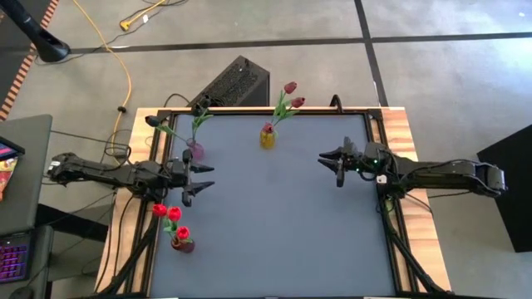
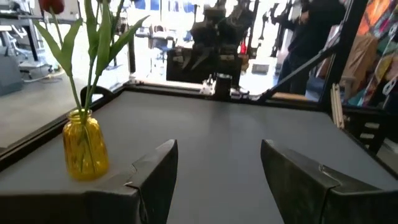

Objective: Sort flowers into vase by color
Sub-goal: Return to Home Position

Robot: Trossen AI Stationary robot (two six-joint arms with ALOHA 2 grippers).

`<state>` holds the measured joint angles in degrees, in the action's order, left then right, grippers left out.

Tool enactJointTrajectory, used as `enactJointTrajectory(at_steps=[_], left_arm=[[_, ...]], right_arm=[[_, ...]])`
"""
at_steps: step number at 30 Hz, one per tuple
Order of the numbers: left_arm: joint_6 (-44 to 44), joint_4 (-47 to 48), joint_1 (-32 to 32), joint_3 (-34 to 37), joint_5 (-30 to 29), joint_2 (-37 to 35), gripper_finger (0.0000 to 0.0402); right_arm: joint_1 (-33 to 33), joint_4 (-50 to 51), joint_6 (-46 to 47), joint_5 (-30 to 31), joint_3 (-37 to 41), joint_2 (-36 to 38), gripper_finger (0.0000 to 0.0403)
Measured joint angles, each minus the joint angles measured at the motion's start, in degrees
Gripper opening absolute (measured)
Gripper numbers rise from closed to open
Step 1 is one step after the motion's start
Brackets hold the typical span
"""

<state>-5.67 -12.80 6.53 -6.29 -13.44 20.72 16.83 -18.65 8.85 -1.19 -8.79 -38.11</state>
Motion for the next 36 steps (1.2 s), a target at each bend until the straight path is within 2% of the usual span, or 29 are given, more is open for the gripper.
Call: enactJointTrajectory(at_steps=[3, 8, 15, 21, 24, 29, 36], left_arm=[[0.0, -4.1, 0.0, 2.5, 0.0, -1.0, 0.0219], [0.0, -4.5, 0.0, 3.8, 0.0, -3.2, 0.0219], [1.5, -3.5, 0.0, 3.8, 0.1, -6.3, 0.0219], [2.0, 0.0, 0.0, 3.8, -0.3, -9.2, 0.0219], [2.3, 2.3, 0.0, 3.8, -1.3, -11.3, 0.0219], [3.1, 6.0, 0.0, 3.8, -3.5, -15.6, 0.0219], [2.1, 14.5, 0.0, 3.8, -3.7, -20.8, 0.0219]], right_arm=[[1.2, -2.8, 0.0, -1.2, 1.9, 0.6, 0.0127], [3.7, -9.5, 2.8, -1.6, 8.3, 5.3, 0.0120], [5.3, -2.0, 3.0, -4.9, 8.3, 13.8, 0.0068], [8.7, 10.3, 2.7, -4.8, 8.3, 25.3, 0.0016], [10.0, 15.5, 2.7, -4.8, 8.3, 31.3, 0.0017], [10.2, 16.5, 2.7, -4.7, 8.3, 37.6, 0.0047], [10.2, 17.1, -0.3, -4.7, 8.3, 36.1, 0.0042]])
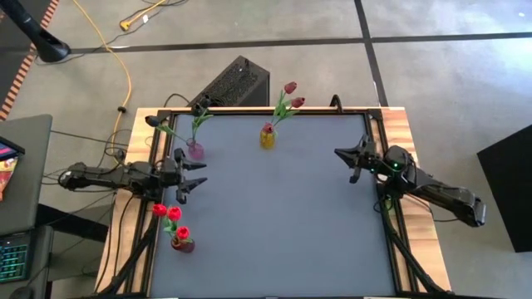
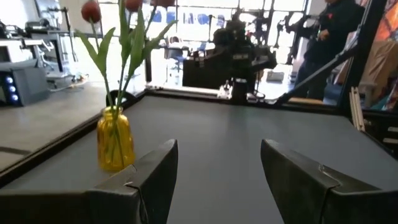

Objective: Sort flowers into vase by color
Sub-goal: Return to Home Position

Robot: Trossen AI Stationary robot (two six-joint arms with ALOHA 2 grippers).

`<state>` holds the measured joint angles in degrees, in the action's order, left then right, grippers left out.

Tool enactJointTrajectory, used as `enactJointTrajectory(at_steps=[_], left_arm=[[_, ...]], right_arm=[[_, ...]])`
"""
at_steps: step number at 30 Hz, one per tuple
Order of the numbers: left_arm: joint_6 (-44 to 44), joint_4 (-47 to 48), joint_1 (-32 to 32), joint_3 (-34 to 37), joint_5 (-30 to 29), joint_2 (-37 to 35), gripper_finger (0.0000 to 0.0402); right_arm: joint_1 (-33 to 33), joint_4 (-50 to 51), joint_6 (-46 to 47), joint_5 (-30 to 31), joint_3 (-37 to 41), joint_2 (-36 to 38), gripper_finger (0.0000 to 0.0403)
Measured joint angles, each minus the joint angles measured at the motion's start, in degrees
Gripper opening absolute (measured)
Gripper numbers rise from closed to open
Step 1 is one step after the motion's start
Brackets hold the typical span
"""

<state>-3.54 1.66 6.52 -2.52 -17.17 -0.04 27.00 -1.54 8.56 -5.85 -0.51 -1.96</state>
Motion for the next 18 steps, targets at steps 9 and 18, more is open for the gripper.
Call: enactJointTrajectory(at_steps=[9, 18], left_arm=[[-0.4, 0.6, 0.0, 0.0, 0.0, 0.5, 0.0219], [-0.6, 0.6, 0.0, 0.0, 0.0, 0.5, 0.0219]], right_arm=[[-0.3, 0.1, 1.0, 0.0, 0.0, -1.4, 0.0039], [-0.3, -0.2, 1.0, -0.1, 0.0, -1.4, 0.0040]])
